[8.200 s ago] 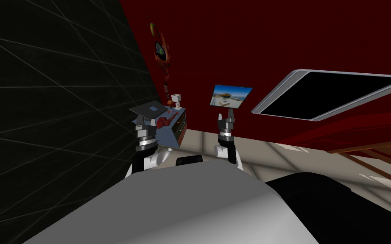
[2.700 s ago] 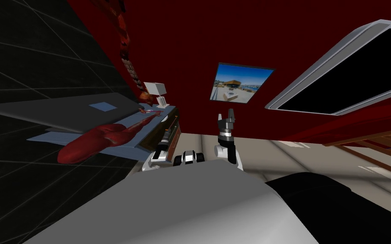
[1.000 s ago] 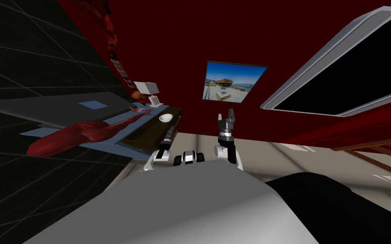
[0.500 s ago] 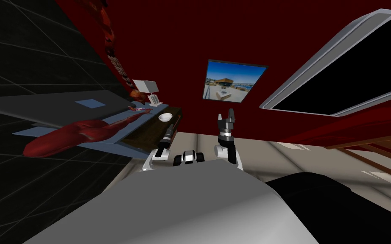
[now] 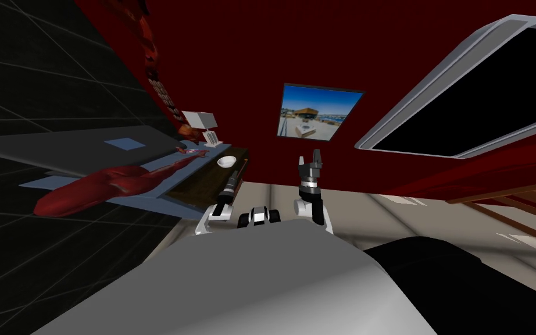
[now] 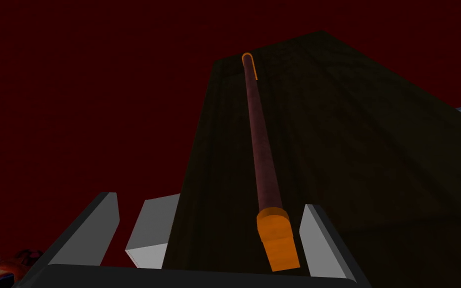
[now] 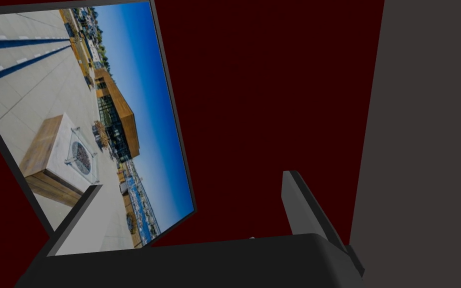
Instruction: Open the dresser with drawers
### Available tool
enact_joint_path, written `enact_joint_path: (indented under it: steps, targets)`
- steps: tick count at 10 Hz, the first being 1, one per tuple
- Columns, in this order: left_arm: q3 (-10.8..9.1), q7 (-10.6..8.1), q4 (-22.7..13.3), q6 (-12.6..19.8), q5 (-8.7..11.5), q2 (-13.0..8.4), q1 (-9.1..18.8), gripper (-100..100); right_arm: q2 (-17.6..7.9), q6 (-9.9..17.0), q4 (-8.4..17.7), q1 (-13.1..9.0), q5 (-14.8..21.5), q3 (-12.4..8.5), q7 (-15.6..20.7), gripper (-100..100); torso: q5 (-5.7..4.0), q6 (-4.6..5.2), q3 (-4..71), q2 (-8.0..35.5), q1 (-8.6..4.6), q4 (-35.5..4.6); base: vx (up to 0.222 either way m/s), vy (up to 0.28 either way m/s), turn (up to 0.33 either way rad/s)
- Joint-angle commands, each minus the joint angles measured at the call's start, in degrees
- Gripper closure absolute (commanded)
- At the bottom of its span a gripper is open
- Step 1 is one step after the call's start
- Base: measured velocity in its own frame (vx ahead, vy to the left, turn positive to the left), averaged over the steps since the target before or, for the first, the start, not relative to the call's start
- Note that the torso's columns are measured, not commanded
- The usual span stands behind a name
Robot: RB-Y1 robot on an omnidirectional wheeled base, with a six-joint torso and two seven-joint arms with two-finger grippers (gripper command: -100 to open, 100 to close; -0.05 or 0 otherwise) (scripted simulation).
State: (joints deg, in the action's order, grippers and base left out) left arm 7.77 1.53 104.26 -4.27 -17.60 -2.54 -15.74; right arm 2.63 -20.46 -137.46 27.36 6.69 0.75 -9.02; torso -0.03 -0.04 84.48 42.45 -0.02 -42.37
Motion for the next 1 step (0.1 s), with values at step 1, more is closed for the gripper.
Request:
enact_joint_path:
  steps: [1]
  targets:
    - [0.01,0.00,0.0,0.0,0.0,0.0,0.0,0,0.0,0.0,0.0,0.0,0.0,0.0,0.0,0,0.01,0.01,0.0,0.0,0.01,0.0,0.000,0.000,0.000]
